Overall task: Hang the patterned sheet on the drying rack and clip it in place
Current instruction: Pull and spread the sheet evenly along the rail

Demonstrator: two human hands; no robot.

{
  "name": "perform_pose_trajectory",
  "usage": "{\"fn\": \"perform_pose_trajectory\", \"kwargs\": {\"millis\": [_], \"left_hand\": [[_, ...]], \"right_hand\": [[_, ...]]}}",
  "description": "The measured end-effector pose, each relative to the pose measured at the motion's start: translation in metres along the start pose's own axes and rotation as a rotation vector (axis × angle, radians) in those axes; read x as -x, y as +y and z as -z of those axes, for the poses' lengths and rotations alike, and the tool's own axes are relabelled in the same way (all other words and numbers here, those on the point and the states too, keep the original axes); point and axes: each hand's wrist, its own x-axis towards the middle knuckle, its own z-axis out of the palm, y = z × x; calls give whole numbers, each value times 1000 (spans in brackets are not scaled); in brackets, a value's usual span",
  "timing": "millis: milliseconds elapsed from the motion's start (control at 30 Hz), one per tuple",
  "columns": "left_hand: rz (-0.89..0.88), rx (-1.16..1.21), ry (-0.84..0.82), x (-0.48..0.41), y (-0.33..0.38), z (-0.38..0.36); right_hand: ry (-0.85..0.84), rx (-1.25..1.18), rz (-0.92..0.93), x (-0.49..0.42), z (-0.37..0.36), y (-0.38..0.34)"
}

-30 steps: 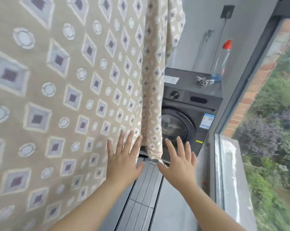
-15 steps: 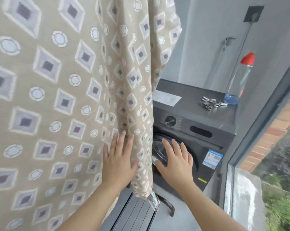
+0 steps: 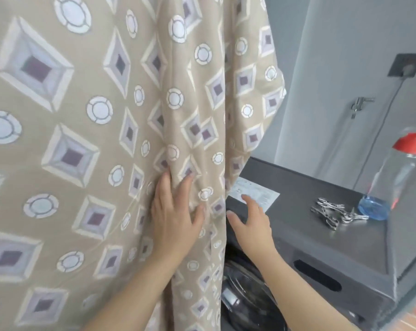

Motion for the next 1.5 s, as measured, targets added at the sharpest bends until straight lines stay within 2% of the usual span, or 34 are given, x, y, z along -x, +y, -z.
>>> {"fn": "perform_pose_trajectory", "kwargs": {"millis": [133, 267, 400, 500, 700, 767, 833, 867, 900, 967, 1067, 1133, 1233, 1333, 1400, 1500], "left_hand": [[-55, -46, 135, -37, 10, -15], [-78, -123, 307, -58, 17, -26], [-175, -306, 424, -70, 33, -35], [-175, -384, 404, -82, 46, -45], [-89, -472, 304, -91, 62, -74], [-66, -505, 262, -90, 67, -83], [-35, -523, 223, -90, 71, -91], [-31, -531, 204, -90, 71, -94], [-33, -535, 189, -90, 71, -97], [-39, -529, 185, -91, 71, -98], [-36, -542, 257, -93, 68, -89], [-16, -568, 297, -96, 68, -81], [30, -621, 229, -106, 70, -83], [-7, -643, 145, -109, 70, -93], [-28, -593, 186, -106, 68, -90], [-72, -550, 325, -107, 66, -72]], "right_hand": [[8, -306, -60, -48, 9, -15], [-105, -564, 10, -89, 12, -28], [-166, -588, 48, -119, 15, -28], [-123, -581, 16, -141, 30, -16], [185, -677, -74, -193, 70, 16], [64, -697, -38, -201, 74, 21], [-203, -677, 13, -203, 71, 22], [-280, -639, 13, -203, 69, 23], [-286, -589, 3, -203, 67, 25], [-177, -536, -19, -206, 65, 26], [-10, -584, -95, -218, 66, 24], [27, -651, -155, -228, 66, 18], [-60, -746, -282, -237, 56, 5], [-291, -822, -231, -228, 41, -5], [-354, -854, -158, -220, 36, -8], [-294, -848, -1, -211, 42, -21]]}}
